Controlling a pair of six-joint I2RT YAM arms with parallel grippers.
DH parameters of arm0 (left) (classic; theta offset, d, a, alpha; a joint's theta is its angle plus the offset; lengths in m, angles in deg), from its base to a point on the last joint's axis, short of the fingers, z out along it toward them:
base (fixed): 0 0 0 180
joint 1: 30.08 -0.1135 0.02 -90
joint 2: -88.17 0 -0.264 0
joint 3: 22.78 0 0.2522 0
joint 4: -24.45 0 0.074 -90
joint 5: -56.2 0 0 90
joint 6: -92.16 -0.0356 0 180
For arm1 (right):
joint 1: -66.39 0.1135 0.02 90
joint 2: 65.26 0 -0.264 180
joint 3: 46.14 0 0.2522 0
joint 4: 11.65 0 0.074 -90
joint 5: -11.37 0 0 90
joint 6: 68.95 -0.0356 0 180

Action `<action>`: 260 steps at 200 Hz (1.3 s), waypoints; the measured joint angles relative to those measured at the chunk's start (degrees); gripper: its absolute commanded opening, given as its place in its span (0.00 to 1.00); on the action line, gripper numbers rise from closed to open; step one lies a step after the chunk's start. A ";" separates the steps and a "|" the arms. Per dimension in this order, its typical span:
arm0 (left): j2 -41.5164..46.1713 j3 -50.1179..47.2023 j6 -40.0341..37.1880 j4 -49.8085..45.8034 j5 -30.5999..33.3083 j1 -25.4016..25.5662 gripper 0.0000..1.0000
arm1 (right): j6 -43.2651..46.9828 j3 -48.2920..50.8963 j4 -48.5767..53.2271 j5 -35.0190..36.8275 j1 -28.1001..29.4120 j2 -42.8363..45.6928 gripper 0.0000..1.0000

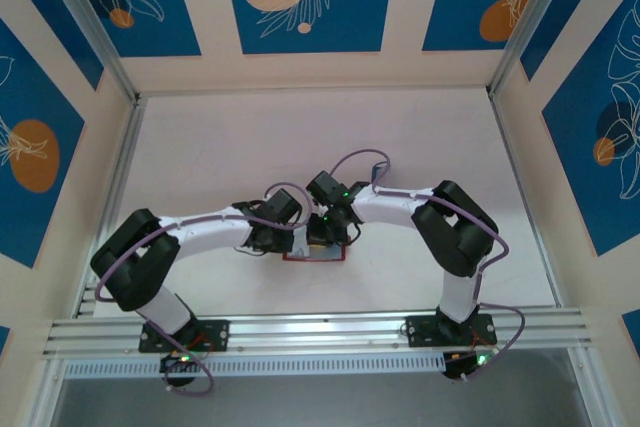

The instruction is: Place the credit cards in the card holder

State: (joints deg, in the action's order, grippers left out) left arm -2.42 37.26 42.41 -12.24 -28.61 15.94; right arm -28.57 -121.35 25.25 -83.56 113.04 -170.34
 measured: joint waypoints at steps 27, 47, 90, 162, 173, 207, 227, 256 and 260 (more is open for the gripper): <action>1.01 -0.85 1.40 0.52 0.00 0.02 0.11 | 2.08 0.17 0.66 2.05 -0.20 2.01 0.00; 3.10 -1.81 2.51 0.20 -0.42 0.15 0.12 | 4.39 0.17 2.27 3.45 -1.33 5.35 0.00; 11.96 -0.52 3.82 -5.64 0.00 0.28 0.14 | 8.83 0.17 4.66 5.29 -4.59 9.42 0.02; 4.11 10.69 1.11 -6.49 -2.49 0.28 0.13 | 12.24 2.27 5.01 5.38 -8.04 11.21 0.13; 1.68 11.19 0.76 -5.99 -3.19 0.28 0.12 | 12.41 2.19 4.98 5.01 -7.74 10.45 0.13; -3.13 11.23 0.02 -4.31 -5.16 -0.07 0.12 | 12.41 1.46 5.09 4.94 -6.27 5.92 0.16; -4.39 10.86 -0.31 -2.86 -5.70 -0.66 0.11 | 12.41 1.11 5.79 5.05 -5.38 4.00 0.16; -5.53 8.55 -0.33 -0.92 -6.27 -1.03 0.11 | 12.39 -1.14 6.91 6.40 -4.92 1.99 0.15; -5.62 8.07 -0.33 -0.57 -6.29 -1.03 0.10 | 12.35 -1.36 6.91 6.62 -4.85 1.88 0.15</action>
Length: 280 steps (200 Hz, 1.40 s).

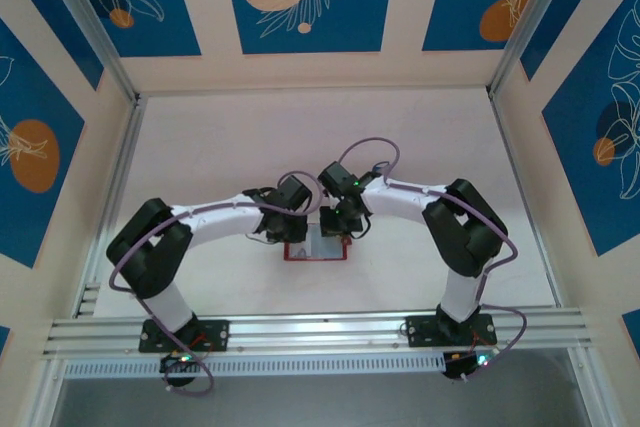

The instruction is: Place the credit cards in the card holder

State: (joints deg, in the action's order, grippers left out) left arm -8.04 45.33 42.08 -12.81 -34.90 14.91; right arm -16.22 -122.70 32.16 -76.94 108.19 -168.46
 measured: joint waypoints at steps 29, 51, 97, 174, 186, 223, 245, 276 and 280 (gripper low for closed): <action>0.42 -1.53 0.00 2.67 -0.17 0.00 0.10 | 0.00 -0.55 0.55 1.16 0.11 0.00 0.15; 0.90 -2.73 0.00 4.61 -0.39 -0.11 0.10 | 0.02 -0.96 1.22 1.62 0.09 0.09 0.15; 1.16 -4.15 0.07 7.82 -1.07 -0.15 0.10 | 0.07 -2.05 2.62 2.84 -0.81 0.33 0.12; 2.01 -5.25 0.24 9.14 -1.03 -0.15 0.10 | 0.04 -3.96 3.72 5.20 -1.05 -1.53 0.09; 2.27 -5.46 0.24 9.20 -0.76 -0.15 0.10 | 0.02 -3.96 3.96 5.46 -0.90 -2.05 0.08; 2.78 -5.73 0.26 8.87 -0.02 -0.15 0.10 | -0.50 -3.96 3.89 5.42 -0.20 -2.45 0.07; 3.34 -6.03 0.26 8.33 0.52 -0.15 0.10 | -0.79 -3.98 3.80 4.90 -0.13 -2.64 0.07; 4.96 -6.86 0.24 7.41 0.68 -0.15 0.12 | -1.20 -4.72 3.26 2.34 -0.20 -3.56 0.07; 5.35 -7.08 0.24 7.19 0.68 -0.15 0.12 | -1.25 -4.72 3.10 2.12 -0.20 -3.61 0.07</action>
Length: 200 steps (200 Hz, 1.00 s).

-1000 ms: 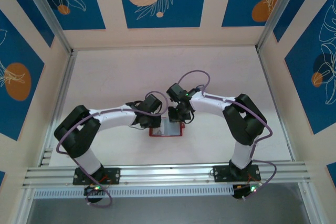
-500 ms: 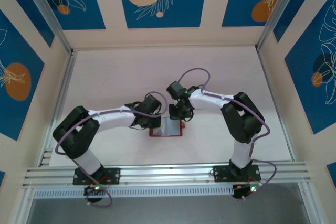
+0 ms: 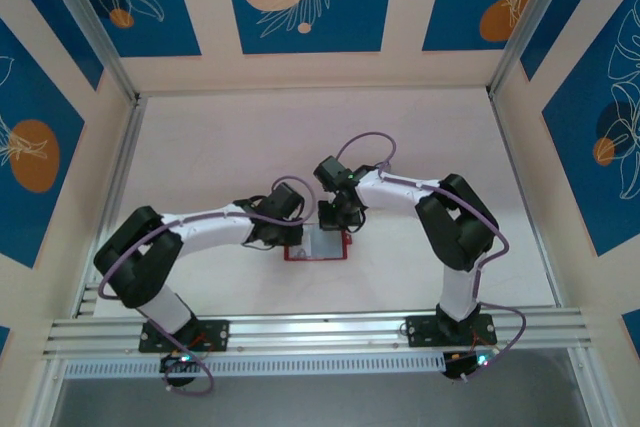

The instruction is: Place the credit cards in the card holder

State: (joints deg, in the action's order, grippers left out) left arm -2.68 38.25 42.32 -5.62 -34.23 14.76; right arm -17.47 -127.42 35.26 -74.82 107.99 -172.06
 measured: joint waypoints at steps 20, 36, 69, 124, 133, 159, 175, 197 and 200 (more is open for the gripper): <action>3.39 -1.09 0.00 -2.25 0.52 0.00 0.13 | -0.31 -0.26 -0.52 -1.62 -0.26 -0.48 0.07; 6.16 -1.29 0.00 -3.98 1.55 -0.15 0.13 | -0.46 -0.26 -0.98 -3.04 -0.70 -0.68 0.07; 7.63 -2.47 -0.04 -5.77 3.06 -1.33 0.13 | -0.50 -0.20 -1.62 -5.49 -1.42 -0.90 0.07; 3.45 -4.22 -0.24 -5.84 3.48 -1.62 0.12 | -1.09 0.20 -4.83 -11.63 -1.55 -2.01 0.08; 3.43 -4.24 -0.24 -5.81 3.48 -1.62 0.11 | -1.33 0.20 -5.38 -12.50 -1.55 -2.27 0.08; 3.80 -4.52 -0.28 -5.66 3.48 -1.62 0.12 | -2.40 0.17 -6.64 -14.75 -1.57 -3.17 0.08; 5.16 -5.38 -1.46 -5.57 3.65 -1.57 0.18 | -2.84 0.13 -7.04 -15.32 -1.60 -3.41 0.08; 8.96 -6.25 -3.50 -5.73 4.44 -0.96 0.27 | -3.26 -0.13 -7.45 -16.55 -1.55 -4.00 0.07; 9.57 -6.25 -3.65 -5.68 4.55 -0.81 0.29 | -3.30 -0.22 -7.43 -16.61 -1.55 -4.04 0.07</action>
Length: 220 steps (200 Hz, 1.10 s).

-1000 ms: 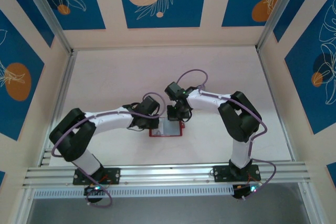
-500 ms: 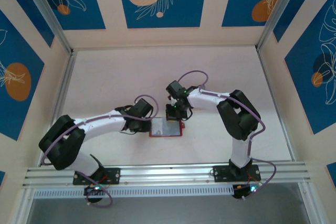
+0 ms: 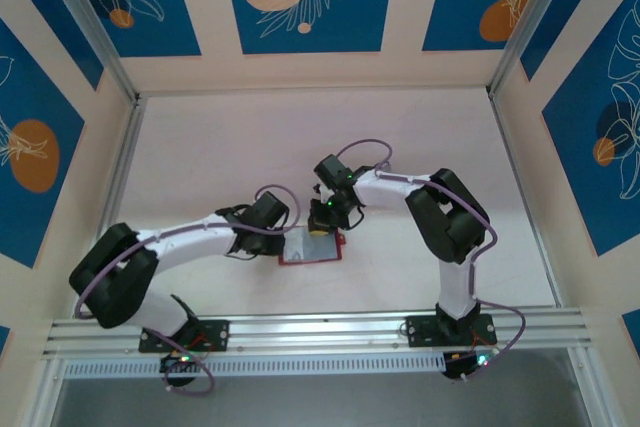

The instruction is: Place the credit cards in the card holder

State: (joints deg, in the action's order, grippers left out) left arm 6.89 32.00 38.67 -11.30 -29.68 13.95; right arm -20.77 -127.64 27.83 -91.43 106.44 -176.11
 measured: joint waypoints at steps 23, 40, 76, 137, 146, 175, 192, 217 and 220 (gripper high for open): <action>5.14 0.04 -3.61 0.79 0.74 2.36 0.39 | -0.15 -0.42 0.17 -0.61 -0.02 -0.46 0.07; 6.21 0.72 -5.68 1.70 0.90 5.25 0.42 | -0.17 -0.42 0.17 -0.76 -0.02 -0.48 0.07; 2.99 3.85 -10.43 2.97 0.94 10.14 0.43 | -0.17 -0.68 0.39 -0.96 -0.07 -0.72 0.07; -2.99 6.84 -13.57 3.54 1.55 13.70 0.36 | -0.15 -1.27 1.03 -1.40 -0.20 -1.11 0.07; -3.52 6.93 -13.84 3.52 1.60 13.79 0.35 | -0.15 -1.27 1.03 -1.42 -0.22 -1.14 0.07; -4.90 7.19 -13.88 3.52 2.60 13.90 0.22 | -0.13 -1.27 1.03 -1.66 -0.33 -1.14 0.07; -6.01 7.50 -13.60 3.52 3.48 13.90 0.11 | -0.13 -1.27 1.03 -1.66 -0.33 -1.14 0.07; -8.04 8.46 -12.76 3.13 4.20 13.94 0.00 | -0.13 -1.27 1.03 -1.62 -0.33 -1.05 0.08; -8.24 8.57 -13.00 3.08 4.37 13.94 0.00 | -0.11 -1.25 1.03 -1.57 -0.33 -1.01 0.08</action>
State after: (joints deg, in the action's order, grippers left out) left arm -1.35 40.56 25.66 -8.22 -25.31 27.89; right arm -20.88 -128.89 28.86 -93.00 106.11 -177.11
